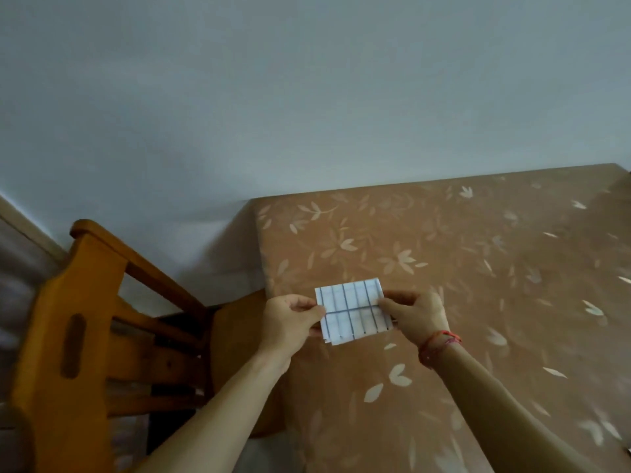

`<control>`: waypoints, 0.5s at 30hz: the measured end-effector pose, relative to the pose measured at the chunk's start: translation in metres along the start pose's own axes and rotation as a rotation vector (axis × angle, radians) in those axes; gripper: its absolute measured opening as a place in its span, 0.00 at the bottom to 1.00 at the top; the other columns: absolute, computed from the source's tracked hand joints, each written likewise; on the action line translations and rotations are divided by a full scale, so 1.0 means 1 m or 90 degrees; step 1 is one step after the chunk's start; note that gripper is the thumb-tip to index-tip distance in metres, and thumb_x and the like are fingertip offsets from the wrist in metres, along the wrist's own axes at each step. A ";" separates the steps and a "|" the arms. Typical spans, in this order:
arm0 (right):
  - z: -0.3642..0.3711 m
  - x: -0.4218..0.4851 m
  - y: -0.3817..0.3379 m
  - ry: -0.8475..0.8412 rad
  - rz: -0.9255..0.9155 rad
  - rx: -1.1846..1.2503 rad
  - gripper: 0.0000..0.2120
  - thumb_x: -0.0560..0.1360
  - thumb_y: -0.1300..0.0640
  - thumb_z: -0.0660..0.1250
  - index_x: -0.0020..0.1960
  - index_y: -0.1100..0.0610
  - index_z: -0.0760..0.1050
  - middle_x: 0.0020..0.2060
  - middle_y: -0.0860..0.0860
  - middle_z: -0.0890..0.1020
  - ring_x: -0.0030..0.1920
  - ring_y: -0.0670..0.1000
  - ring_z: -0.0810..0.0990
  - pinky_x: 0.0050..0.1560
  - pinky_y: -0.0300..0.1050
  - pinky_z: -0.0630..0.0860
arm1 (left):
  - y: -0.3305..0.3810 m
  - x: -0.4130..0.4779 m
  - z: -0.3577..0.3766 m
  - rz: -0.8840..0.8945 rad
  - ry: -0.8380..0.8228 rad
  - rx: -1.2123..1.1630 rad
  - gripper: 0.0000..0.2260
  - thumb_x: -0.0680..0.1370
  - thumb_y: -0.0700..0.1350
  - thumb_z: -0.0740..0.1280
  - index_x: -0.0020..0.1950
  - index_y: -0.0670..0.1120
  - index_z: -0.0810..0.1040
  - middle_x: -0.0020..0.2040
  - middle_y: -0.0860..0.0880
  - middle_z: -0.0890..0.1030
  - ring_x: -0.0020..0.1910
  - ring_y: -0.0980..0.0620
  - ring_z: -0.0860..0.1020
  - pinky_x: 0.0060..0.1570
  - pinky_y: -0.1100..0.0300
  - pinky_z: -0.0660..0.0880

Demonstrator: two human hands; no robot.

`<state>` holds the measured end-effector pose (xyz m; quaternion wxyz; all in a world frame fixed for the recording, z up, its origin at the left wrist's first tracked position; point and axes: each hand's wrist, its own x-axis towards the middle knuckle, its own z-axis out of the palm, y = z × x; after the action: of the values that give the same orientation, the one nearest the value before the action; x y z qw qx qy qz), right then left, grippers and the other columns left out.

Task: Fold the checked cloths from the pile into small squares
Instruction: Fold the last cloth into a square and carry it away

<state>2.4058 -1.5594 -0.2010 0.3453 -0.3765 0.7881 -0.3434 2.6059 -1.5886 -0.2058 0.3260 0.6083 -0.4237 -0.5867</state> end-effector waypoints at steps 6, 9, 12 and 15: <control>0.030 0.070 0.013 0.008 -0.017 -0.038 0.09 0.73 0.59 0.68 0.49 0.48 0.84 0.38 0.42 0.83 0.42 0.44 0.81 0.40 0.37 0.77 | -0.011 0.074 0.018 -0.022 0.017 0.017 0.02 0.74 0.34 0.72 0.45 0.40 0.81 0.43 0.43 0.84 0.39 0.50 0.84 0.35 0.58 0.81; 0.043 0.097 0.019 0.003 -0.043 -0.086 0.12 0.73 0.57 0.66 0.51 0.45 0.84 0.40 0.42 0.84 0.42 0.42 0.81 0.34 0.31 0.70 | -0.016 0.105 0.024 -0.036 0.021 0.027 0.04 0.75 0.35 0.71 0.46 0.41 0.79 0.43 0.44 0.83 0.38 0.49 0.84 0.36 0.58 0.82; 0.052 0.119 0.025 -0.008 -0.049 -0.111 0.14 0.73 0.58 0.65 0.53 0.45 0.83 0.40 0.42 0.83 0.42 0.41 0.79 0.34 0.30 0.70 | -0.021 0.128 0.029 -0.034 0.030 0.056 0.06 0.75 0.36 0.72 0.50 0.39 0.80 0.42 0.44 0.83 0.36 0.50 0.84 0.37 0.56 0.82; 0.057 0.133 0.029 -0.003 -0.059 -0.125 0.13 0.74 0.59 0.65 0.53 0.47 0.83 0.39 0.42 0.82 0.43 0.45 0.80 0.36 0.32 0.72 | -0.023 0.142 0.033 -0.031 0.033 0.087 0.07 0.75 0.37 0.72 0.52 0.38 0.80 0.41 0.44 0.83 0.36 0.51 0.84 0.38 0.55 0.83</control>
<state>2.3777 -1.6722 -0.2925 0.2923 -0.4457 0.7988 -0.2789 2.5693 -1.7027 -0.2920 0.2802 0.6545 -0.4392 -0.5480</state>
